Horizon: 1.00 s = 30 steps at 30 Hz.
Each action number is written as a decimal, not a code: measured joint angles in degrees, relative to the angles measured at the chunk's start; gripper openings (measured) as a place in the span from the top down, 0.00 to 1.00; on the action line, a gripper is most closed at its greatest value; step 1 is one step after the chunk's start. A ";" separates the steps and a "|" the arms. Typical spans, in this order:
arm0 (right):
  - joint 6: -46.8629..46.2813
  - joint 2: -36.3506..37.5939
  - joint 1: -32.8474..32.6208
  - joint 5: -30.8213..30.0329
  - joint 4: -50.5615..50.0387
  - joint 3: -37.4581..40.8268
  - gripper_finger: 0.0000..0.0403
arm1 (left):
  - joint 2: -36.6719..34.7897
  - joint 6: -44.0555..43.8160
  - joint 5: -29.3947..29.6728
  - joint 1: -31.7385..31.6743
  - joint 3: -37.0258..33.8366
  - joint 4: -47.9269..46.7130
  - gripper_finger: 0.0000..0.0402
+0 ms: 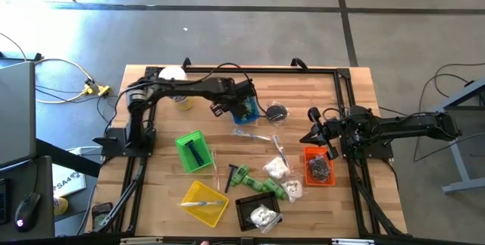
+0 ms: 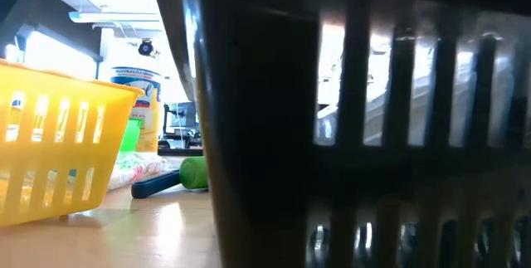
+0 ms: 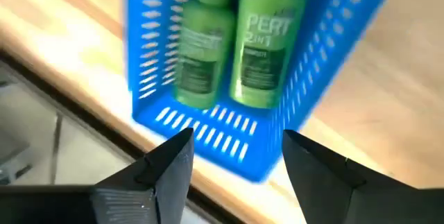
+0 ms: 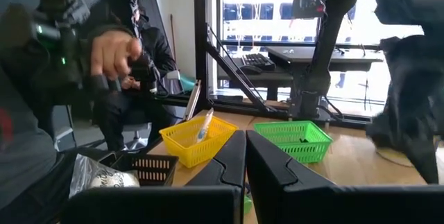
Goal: Pick & Place Travel size toiletries
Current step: Put the razor into the green bin
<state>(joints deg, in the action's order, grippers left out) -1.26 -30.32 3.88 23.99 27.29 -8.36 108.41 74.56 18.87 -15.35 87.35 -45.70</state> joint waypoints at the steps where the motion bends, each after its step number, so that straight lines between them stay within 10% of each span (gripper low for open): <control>1: 0.02 0.00 -0.02 0.02 0.02 0.00 0.99 | -1.57 -1.19 -0.33 0.66 0.02 -1.60 0.48; 12: 0.02 0.01 -0.02 0.00 1.71 0.00 0.99 | -22.34 -24.48 -2.94 11.56 0.04 -13.96 0.97; 22: 0.02 -0.09 -0.02 -0.03 3.40 0.00 0.99 | -39.21 -63.32 -13.70 16.28 -4.89 -10.96 0.99; 30: 0.02 -0.24 -0.02 -0.08 3.40 0.00 0.99 | -52.18 -79.25 -12.07 16.66 -28.37 11.41 0.99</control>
<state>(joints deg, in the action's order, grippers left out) -1.23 -30.57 3.86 23.91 30.69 -8.36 56.22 -4.69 6.81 1.31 58.99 -34.28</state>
